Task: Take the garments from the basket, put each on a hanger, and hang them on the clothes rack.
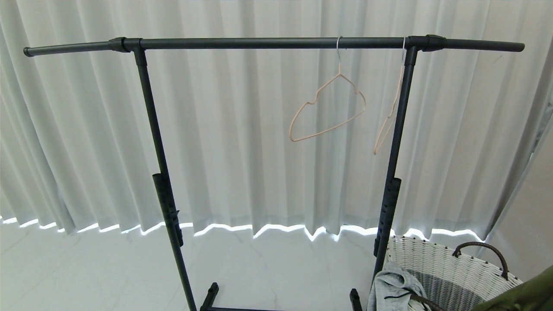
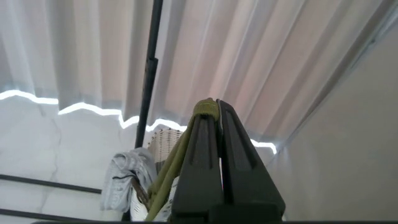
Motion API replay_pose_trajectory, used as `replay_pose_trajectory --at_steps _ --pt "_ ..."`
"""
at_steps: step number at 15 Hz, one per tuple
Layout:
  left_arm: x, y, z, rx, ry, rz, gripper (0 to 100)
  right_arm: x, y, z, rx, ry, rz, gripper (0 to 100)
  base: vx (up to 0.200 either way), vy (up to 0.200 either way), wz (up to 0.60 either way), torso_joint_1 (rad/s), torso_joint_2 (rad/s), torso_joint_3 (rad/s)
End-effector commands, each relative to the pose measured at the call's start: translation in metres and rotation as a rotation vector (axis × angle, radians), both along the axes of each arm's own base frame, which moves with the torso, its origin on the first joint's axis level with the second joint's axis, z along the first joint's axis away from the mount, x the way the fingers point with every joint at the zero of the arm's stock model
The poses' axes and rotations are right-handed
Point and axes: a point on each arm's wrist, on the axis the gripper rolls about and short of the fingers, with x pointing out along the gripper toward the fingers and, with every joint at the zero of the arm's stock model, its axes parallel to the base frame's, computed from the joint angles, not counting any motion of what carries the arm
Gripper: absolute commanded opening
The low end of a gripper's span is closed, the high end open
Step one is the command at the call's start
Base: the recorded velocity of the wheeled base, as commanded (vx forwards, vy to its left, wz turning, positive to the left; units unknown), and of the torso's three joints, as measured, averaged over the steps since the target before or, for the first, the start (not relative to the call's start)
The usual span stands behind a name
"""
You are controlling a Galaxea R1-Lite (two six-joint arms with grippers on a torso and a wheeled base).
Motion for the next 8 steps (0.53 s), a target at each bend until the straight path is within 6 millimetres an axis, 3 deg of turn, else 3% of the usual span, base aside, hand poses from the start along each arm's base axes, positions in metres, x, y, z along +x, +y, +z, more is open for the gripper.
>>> replay_pose_trajectory --at_steps 1,6,8 --pt "0.0 0.0 0.0 0.0 0.0 0.001 100 -0.0064 0.0001 -0.0002 -0.013 -0.023 0.0 0 -0.2 0.0 0.0 0.012 0.01 0.002" --pt "0.0 0.0 0.0 0.0 0.0 0.001 100 -0.005 0.0001 -0.0006 -0.055 -0.017 0.001 0 -0.2 0.0 0.0 0.0 0.0 0.002" --pt "0.0 0.0 0.0001 0.0 -0.002 0.001 100 -0.0052 0.0001 -0.0011 -0.055 -0.016 0.001 0 0.0 0.0 0.0 0.0 0.0 0.0"
